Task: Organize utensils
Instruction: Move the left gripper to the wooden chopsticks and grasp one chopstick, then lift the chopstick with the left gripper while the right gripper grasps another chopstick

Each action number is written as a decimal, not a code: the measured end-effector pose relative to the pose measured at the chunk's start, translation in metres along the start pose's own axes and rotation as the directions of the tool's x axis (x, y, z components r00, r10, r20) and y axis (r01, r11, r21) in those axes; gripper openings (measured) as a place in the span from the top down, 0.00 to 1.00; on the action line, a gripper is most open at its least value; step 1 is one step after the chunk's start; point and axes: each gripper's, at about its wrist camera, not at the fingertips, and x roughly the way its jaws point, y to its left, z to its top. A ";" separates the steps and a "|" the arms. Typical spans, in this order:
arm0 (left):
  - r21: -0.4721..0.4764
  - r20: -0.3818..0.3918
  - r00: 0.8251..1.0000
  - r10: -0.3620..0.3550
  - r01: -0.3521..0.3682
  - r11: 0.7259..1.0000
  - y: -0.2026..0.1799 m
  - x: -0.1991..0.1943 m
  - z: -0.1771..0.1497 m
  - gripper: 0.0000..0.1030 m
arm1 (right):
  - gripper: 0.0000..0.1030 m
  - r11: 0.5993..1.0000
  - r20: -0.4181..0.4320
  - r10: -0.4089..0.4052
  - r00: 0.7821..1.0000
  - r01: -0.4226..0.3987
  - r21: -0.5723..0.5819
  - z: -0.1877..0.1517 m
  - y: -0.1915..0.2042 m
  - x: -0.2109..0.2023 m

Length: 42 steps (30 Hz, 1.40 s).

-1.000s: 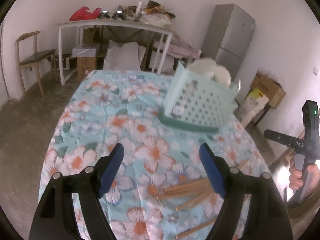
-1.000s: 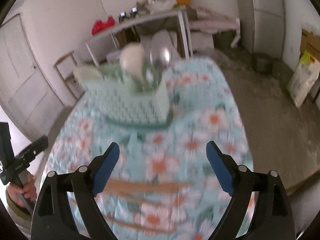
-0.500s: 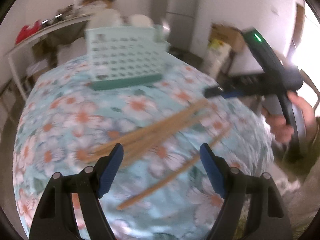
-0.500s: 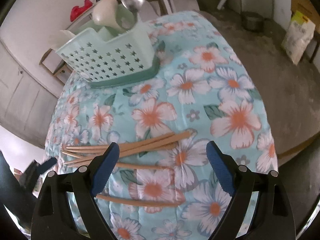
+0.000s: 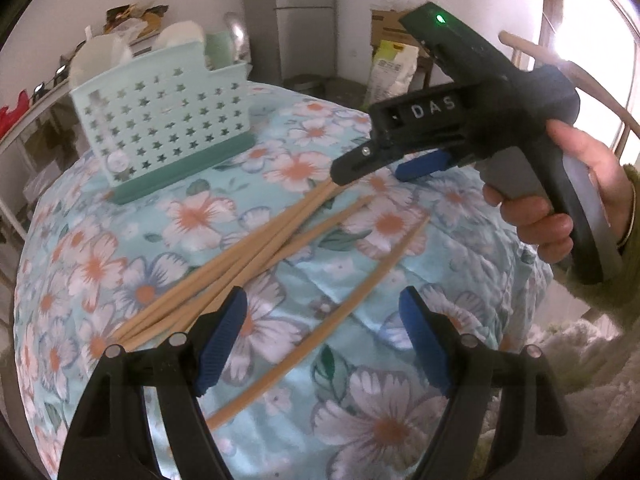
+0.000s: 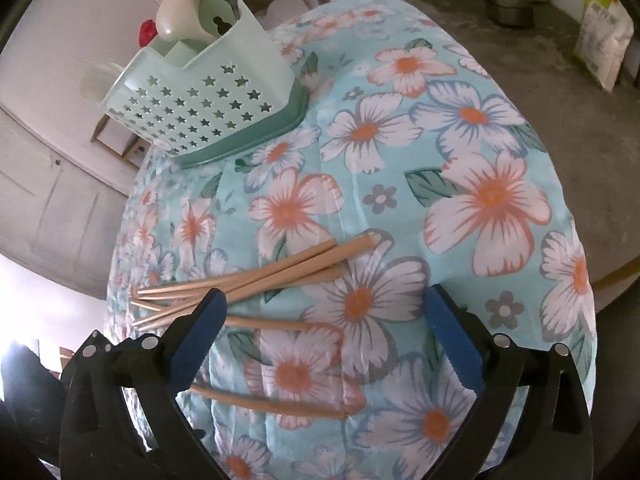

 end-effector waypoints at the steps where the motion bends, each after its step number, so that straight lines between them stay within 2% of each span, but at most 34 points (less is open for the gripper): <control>1: 0.015 -0.003 1.000 0.003 -0.003 1.000 -0.002 0.002 0.001 0.26 | 0.08 1.000 0.003 0.004 1.000 -0.004 0.002 0.000 -0.001 0.000; 7: 0.156 -0.017 1.000 0.000 0.003 0.988 -0.017 0.013 0.007 0.36 | 0.08 0.998 -0.008 0.053 0.999 -0.052 0.044 0.004 -0.014 -0.007; 12: 0.248 -0.055 0.998 -0.001 0.015 0.969 -0.029 0.022 0.011 0.54 | 0.08 0.992 -0.014 0.095 0.995 -0.094 0.090 0.007 -0.025 -0.012; 15: 0.267 -0.076 0.997 -0.023 0.043 0.963 -0.031 0.028 0.014 0.63 | 0.08 0.992 -0.016 0.093 0.996 -0.091 0.090 0.007 -0.025 -0.012; 20: 0.300 -0.127 0.991 -0.049 0.086 0.950 -0.031 0.042 0.023 0.65 | 0.08 0.993 -0.022 0.073 0.997 -0.071 0.093 0.007 -0.024 -0.014; 26: 0.269 -0.179 0.979 -0.099 0.146 0.952 -0.023 0.058 0.041 0.68 | 0.08 0.992 -0.024 0.072 0.997 -0.069 0.102 0.006 -0.015 -0.006; 31: 0.286 -0.191 0.975 -0.110 0.162 0.944 -0.027 0.061 0.047 0.84 | 0.08 0.988 -0.023 0.094 0.995 -0.090 0.126 0.007 -0.018 -0.006; 35: 0.264 -0.188 0.977 -0.100 0.148 0.953 -0.030 0.061 0.050 0.93 | 0.08 0.987 -0.024 0.097 0.995 -0.093 0.130 0.007 -0.021 -0.008; 38: 0.235 -0.182 0.979 -0.096 0.138 0.962 -0.026 0.051 0.046 0.94 | 0.08 0.989 -0.026 0.092 0.995 -0.088 0.123 0.008 -0.021 -0.009; 42: 0.140 -0.168 0.980 -0.108 0.133 0.981 -0.005 0.032 0.033 0.94 | 0.08 0.988 -0.012 0.095 0.995 -0.093 0.127 0.006 -0.022 -0.010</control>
